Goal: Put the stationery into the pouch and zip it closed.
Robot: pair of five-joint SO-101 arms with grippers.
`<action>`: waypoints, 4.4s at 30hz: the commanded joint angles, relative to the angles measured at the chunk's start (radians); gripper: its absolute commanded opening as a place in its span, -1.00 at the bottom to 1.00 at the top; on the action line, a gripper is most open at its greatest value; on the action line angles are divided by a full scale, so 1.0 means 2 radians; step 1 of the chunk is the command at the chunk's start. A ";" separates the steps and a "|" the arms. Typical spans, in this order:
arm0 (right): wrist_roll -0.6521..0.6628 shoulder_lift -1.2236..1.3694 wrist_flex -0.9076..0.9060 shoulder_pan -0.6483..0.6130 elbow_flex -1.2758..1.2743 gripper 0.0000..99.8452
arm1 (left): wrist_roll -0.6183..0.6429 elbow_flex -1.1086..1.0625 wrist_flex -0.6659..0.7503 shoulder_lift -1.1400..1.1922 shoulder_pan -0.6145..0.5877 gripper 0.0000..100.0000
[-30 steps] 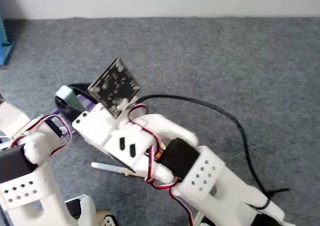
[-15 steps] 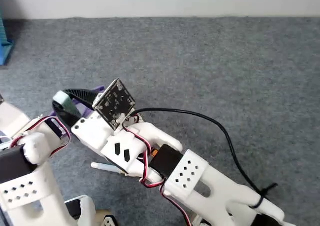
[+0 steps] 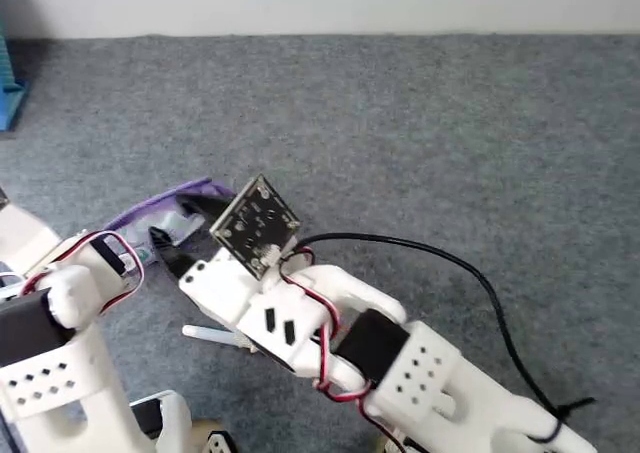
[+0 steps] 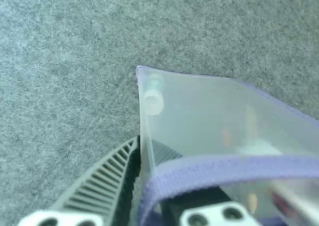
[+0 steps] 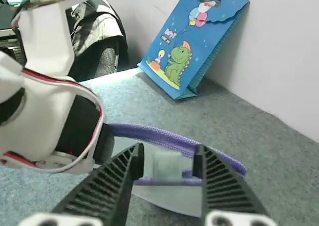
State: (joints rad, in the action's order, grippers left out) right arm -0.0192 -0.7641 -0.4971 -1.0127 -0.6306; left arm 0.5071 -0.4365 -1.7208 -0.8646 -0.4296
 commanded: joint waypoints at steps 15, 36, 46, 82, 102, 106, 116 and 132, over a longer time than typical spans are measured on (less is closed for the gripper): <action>-0.045 0.010 -0.108 0.143 0.032 -0.95 | 0.004 0.016 0.002 -0.002 -0.007 -0.98; -0.063 0.476 -0.267 0.196 0.295 -0.64 | 0.005 0.016 0.002 -0.003 -0.007 -0.98; -0.062 0.645 -0.289 0.181 0.427 -0.64 | 0.005 0.016 0.002 -0.003 -0.007 -0.98; -0.063 0.281 -0.620 0.181 0.489 -0.98 | 0.005 0.016 0.002 -0.002 -0.004 -0.98; -0.058 0.137 -0.170 0.007 0.421 -0.98 | 0.005 0.016 0.002 -0.002 -0.004 -0.98; -0.027 0.140 -0.041 0.008 0.341 -0.98 | 0.005 0.016 0.002 -0.002 -0.005 -0.98; 0.031 0.138 0.164 0.007 0.175 -0.98 | 0.005 0.016 0.002 -0.003 -0.006 -0.98; 0.093 0.010 0.003 0.032 0.075 -0.51 | 0.005 0.016 0.002 -0.003 -0.006 -0.98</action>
State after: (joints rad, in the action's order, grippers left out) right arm 0.1542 -0.6613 -0.4020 -0.9820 -0.4925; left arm 0.5071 -0.4365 -1.7208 -0.8646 -0.4358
